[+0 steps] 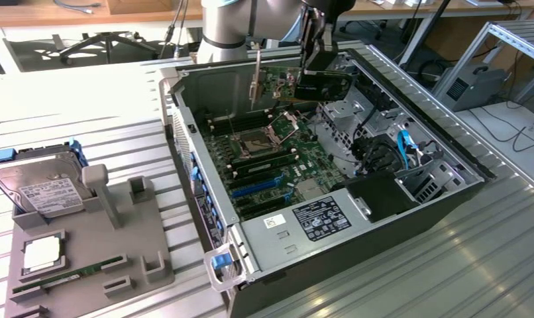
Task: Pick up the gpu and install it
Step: 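Insert the gpu into the slot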
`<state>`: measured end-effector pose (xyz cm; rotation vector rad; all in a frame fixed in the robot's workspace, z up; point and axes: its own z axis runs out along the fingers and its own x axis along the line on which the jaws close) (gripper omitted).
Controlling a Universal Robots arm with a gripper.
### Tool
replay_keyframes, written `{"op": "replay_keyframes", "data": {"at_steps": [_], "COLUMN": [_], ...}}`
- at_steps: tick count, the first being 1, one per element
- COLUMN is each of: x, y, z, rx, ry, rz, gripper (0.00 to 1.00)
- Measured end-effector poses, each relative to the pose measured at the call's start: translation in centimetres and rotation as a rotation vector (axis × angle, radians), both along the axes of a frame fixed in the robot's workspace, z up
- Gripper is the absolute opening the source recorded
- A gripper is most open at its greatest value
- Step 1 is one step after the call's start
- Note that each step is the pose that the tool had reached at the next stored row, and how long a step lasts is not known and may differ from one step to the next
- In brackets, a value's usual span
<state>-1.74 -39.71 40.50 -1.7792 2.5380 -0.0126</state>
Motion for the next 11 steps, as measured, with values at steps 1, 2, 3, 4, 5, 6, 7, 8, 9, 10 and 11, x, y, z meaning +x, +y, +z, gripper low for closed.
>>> {"op": "replay_keyframes", "data": {"at_steps": [1,2,3,4,5,6,7,8,9,10,11], "x": [0.00,0.00,0.00,0.00,0.00,0.00,0.00,0.00,0.00,0.00,0.00], "y": [0.00,0.00,0.00,0.00,0.00,0.00,0.00,0.00,0.00,0.00,0.00], "z": [0.00,0.00,0.00,0.00,0.00,0.00,0.00,0.00,0.00,0.00,0.00], "rx": [0.0000,0.0001,0.0000,0.0000,0.0000,0.0000,0.0000,0.0000,0.0000,0.0000,0.0000], "ry": [0.0000,0.0000,0.0000,0.0000,0.0000,0.0000,0.0000,0.0000,0.0000,0.0000,0.0000], "rz": [0.002,0.004,0.006,0.007,0.010,0.011,0.016,0.018,0.021,0.023,0.024], "gripper": [0.27,0.27,0.27,0.27,0.27,0.27,0.27,0.27,0.27,0.27,0.27]}}
